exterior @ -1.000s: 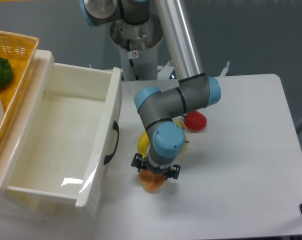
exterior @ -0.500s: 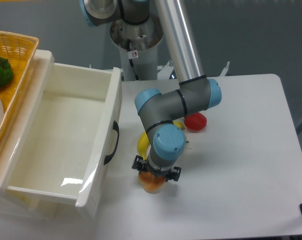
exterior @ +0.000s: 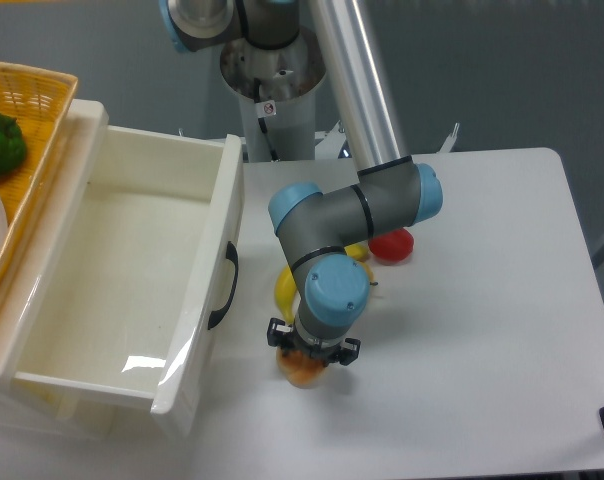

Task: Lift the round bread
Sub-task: 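Close the gripper around the orange round bread, then lift the held bread up off the table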

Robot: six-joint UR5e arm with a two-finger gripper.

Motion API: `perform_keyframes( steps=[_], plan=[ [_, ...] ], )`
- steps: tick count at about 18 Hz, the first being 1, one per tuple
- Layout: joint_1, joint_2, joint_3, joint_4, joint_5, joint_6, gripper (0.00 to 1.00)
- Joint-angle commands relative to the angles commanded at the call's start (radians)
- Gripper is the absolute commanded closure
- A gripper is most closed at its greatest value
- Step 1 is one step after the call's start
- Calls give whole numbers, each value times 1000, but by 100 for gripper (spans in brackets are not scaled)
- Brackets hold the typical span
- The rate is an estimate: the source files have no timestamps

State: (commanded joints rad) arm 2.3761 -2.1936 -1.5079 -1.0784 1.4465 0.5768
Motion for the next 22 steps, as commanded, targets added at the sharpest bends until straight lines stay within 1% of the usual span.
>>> perform_keyframes(
  steps=[1, 2, 11, 16, 19, 22],
  plan=[
    [0, 2, 0, 0, -2, 2, 93],
    [2, 5, 2, 0, -2, 5, 94],
    [9, 35, 6, -2, -5, 58, 95],
    [15, 66, 3, -6, -5, 172, 95],
    [28, 90, 3, -11, -5, 187, 95],
    [35, 118, -3, -11, 2, 273, 95]
  ],
)
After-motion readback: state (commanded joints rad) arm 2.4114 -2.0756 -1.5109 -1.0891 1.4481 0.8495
